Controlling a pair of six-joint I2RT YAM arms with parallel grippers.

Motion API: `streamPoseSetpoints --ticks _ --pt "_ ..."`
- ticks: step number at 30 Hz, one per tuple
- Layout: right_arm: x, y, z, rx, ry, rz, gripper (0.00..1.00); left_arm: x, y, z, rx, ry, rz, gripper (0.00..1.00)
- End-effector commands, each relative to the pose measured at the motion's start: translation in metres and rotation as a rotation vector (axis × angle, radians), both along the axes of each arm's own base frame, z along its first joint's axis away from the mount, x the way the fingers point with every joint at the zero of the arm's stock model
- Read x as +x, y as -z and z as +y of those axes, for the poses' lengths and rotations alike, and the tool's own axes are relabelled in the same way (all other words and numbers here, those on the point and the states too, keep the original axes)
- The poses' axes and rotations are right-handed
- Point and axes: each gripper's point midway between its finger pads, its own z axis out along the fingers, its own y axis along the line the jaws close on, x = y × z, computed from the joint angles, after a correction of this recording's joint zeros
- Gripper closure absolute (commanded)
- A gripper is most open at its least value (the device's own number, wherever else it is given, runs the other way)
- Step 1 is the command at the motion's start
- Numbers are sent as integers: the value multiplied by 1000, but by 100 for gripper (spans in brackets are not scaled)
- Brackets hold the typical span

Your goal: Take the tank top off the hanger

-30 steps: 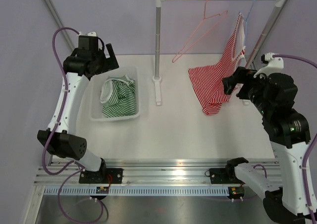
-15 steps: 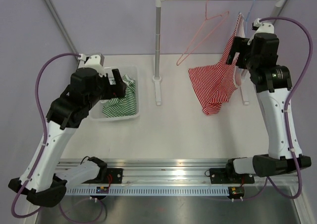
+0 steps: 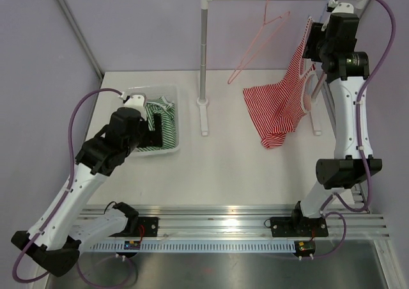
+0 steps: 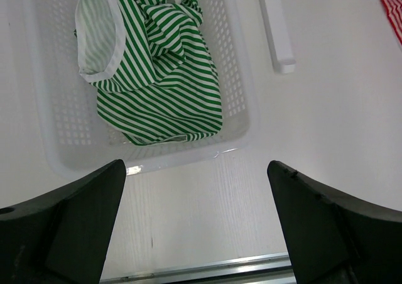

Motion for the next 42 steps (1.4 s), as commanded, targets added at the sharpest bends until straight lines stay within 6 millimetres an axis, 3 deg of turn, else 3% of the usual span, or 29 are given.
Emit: streamPoseSetpoints --ticks 1,8,11,14,15,21,29,34,41,42 --pt "10 -18 -6 -30 -5 -24 46 7 -3 2 39 -3 -38 1" --pt "26 -20 0 -16 -41 -25 56 5 -4 0 39 19 -46 1" --pt "35 -9 3 -11 -53 5 64 4 -4 -1 39 26 -46 1" --pt "38 -7 5 -6 -64 6 81 3 -6 -2 33 31 -54 1" --pt "38 -9 6 -6 -66 2 100 3 -6 -3 33 31 -51 1" --pt "33 -26 6 -4 -73 -41 100 1 -8 -5 26 40 -56 1" --pt "14 -78 21 47 -136 -191 100 -1 -20 -8 -4 45 -78 1" --pt "3 -99 24 52 -154 -248 100 -4 -31 -13 -43 57 -98 1" --pt "-31 -116 36 101 -204 -267 100 -6 -72 -27 -149 81 -162 1" --pt "-37 -111 38 110 -209 -246 100 -7 -88 -30 -185 84 -188 1"
